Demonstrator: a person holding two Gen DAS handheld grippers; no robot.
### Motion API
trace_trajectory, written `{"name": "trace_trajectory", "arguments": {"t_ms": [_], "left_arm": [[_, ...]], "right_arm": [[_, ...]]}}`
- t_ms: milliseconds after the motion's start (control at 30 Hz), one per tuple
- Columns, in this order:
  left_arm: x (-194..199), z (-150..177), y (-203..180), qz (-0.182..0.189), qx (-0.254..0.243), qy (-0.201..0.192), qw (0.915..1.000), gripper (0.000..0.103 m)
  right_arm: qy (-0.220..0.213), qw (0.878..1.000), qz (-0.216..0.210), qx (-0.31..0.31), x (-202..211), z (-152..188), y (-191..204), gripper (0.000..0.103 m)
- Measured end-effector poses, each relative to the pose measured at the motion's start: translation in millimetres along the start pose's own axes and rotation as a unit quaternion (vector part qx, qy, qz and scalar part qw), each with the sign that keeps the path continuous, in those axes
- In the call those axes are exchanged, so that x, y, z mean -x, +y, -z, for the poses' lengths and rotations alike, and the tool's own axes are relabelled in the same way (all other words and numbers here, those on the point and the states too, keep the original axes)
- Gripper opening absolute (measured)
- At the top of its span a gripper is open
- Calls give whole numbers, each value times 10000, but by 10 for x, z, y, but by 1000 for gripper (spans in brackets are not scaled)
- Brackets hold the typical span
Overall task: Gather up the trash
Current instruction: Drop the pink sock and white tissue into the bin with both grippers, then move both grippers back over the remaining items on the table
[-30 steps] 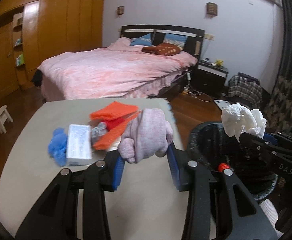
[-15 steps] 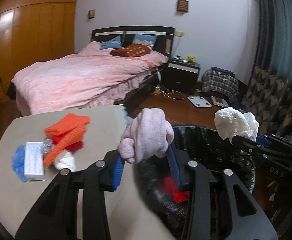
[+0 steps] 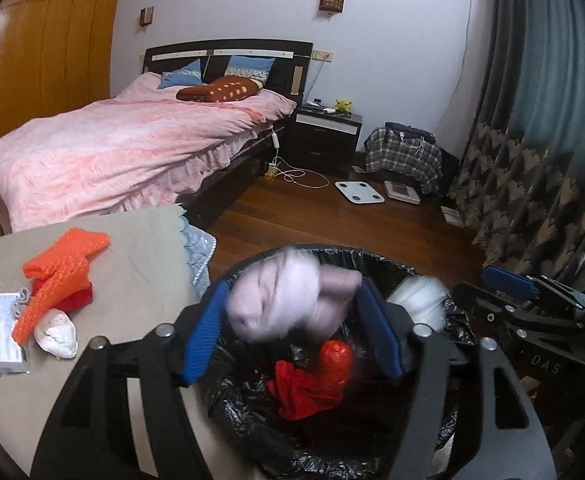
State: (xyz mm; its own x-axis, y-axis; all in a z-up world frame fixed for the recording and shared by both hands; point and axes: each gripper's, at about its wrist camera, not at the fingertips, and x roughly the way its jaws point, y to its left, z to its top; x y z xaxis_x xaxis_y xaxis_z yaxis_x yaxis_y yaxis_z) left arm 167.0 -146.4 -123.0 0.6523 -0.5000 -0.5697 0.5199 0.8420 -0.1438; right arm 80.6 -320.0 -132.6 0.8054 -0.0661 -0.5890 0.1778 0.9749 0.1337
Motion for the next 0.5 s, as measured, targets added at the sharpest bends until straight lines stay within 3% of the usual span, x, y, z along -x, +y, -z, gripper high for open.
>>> {"name": "trace_trajectory", "arguments": {"t_ms": [267, 500], "left_arm": [[170, 36, 231, -235, 151, -89, 9996, 78], [493, 69, 618, -769, 370, -237, 9961, 83]], "right_arm": [[-128, 9998, 103, -118, 29, -14, -3, 96], [-185, 9998, -89, 26, 48, -57, 252, 97]]}}
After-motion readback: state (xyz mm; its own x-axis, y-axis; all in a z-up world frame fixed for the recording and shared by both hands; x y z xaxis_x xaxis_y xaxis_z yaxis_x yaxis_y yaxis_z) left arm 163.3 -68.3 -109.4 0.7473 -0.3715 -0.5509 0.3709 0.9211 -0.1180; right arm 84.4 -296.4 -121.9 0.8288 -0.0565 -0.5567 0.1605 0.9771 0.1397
